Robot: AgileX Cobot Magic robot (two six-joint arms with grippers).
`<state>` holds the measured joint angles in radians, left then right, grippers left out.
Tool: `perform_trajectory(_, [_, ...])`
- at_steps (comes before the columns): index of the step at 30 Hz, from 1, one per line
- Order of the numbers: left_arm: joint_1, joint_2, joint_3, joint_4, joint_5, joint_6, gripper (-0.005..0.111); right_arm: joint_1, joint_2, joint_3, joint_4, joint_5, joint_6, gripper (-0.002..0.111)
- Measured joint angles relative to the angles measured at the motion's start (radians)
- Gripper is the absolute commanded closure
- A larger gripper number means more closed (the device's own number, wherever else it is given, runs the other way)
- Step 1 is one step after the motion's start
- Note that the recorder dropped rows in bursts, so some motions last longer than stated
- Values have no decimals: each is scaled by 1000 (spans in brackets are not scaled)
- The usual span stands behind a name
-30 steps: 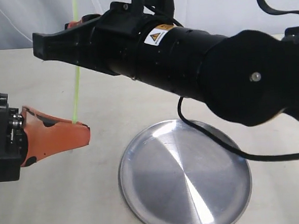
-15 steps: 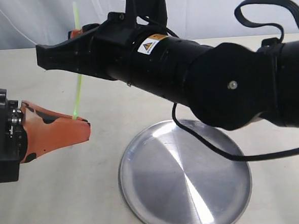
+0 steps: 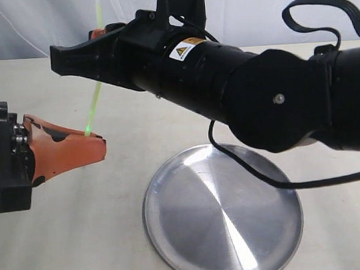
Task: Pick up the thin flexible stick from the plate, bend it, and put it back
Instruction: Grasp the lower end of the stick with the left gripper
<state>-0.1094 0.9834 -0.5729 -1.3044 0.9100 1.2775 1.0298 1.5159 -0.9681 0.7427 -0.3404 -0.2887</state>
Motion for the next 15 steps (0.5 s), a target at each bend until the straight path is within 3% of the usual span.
perform_trajectory(15, [-6,-11,0,-12,-44,70,107,-7,0,0,12,7,-4,109])
